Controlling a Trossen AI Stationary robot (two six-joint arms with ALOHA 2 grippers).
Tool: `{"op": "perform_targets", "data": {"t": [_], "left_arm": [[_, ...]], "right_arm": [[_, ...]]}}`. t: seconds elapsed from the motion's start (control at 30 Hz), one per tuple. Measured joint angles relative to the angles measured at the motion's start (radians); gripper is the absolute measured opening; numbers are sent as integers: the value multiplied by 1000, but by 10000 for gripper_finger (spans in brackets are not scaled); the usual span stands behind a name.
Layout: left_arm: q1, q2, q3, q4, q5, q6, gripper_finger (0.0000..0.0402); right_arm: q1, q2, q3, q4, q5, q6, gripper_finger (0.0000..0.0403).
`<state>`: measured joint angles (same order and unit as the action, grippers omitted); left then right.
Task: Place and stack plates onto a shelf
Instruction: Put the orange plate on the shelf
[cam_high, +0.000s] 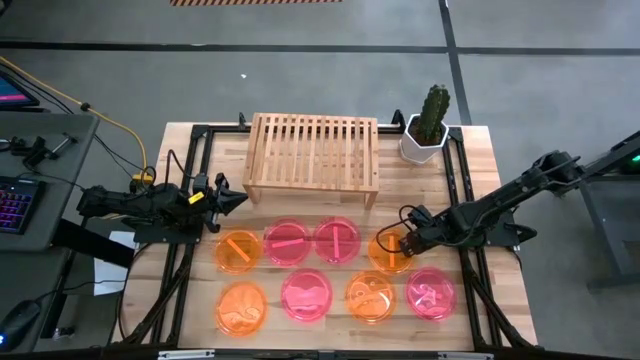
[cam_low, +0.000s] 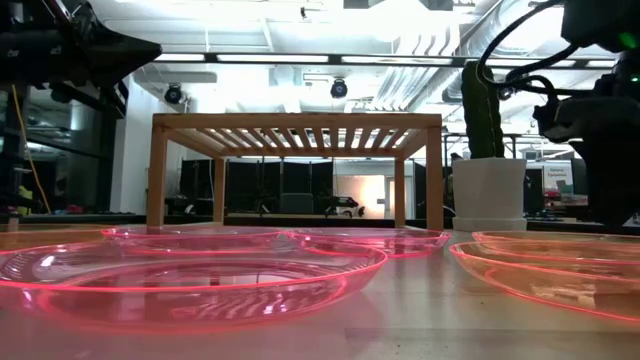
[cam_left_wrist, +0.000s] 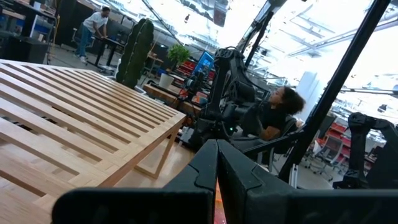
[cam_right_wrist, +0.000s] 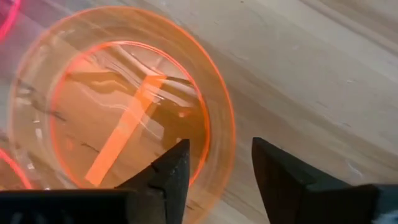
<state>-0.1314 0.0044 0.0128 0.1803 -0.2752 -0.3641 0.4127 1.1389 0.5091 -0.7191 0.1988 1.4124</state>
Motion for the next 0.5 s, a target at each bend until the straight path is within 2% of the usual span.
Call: {"op": "perform_targets", "data": {"t": [0.27, 0.5], "left_arm": [[0, 0, 0, 0, 2, 0, 1], [0, 0, 0, 0, 3, 0, 1]], "right_arm": [[0, 87, 0, 46, -12, -24, 154], [0, 101, 0, 101, -16, -52, 135]]}}
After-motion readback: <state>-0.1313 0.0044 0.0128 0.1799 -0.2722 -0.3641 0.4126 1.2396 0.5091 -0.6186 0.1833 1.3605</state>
